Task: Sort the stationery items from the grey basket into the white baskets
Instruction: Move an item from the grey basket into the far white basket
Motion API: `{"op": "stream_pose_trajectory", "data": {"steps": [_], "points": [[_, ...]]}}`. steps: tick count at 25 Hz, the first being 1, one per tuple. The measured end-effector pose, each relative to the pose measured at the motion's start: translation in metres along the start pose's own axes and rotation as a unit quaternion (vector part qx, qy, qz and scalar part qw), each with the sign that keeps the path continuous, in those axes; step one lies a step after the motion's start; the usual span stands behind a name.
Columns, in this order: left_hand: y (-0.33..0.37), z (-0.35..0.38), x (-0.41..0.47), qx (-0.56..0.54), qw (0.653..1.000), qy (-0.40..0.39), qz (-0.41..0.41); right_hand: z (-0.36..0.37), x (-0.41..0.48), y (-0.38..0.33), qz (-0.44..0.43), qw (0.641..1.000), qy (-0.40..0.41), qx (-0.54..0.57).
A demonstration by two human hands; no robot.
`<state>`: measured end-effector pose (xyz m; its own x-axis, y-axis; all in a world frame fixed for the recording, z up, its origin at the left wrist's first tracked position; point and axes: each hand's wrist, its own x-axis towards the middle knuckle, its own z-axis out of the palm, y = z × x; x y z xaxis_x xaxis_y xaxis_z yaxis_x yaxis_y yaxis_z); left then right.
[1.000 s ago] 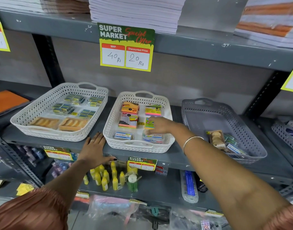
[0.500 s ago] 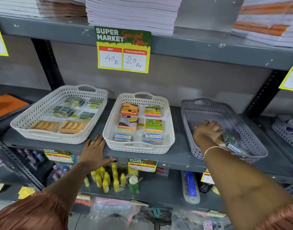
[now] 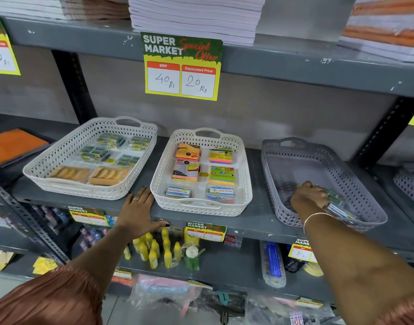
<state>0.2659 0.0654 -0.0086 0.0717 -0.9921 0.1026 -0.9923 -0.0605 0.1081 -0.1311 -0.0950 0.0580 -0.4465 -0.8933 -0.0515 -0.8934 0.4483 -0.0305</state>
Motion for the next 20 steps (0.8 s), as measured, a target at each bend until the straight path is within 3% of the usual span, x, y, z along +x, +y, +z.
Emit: {"op": "stream_pose_trajectory", "data": {"steps": [5,9,14,20], "points": [[-0.002,0.004,0.0,-0.005,1.0,0.01,0.007,-0.014,0.004,-0.004,0.053,0.995,0.0,0.083],[-0.003,0.004,0.0,-0.007,1.0,0.016,0.013,-0.038,0.005,-0.021,0.059,0.981,0.077,0.171],[-0.002,0.004,-0.001,-0.005,1.0,0.018,0.016,-0.078,-0.011,-0.091,-0.076,0.963,0.184,0.184],[-0.001,-0.003,-0.006,-0.003,1.0,-0.004,0.01,-0.105,-0.089,-0.186,-0.24,0.942,0.132,0.192]]}}
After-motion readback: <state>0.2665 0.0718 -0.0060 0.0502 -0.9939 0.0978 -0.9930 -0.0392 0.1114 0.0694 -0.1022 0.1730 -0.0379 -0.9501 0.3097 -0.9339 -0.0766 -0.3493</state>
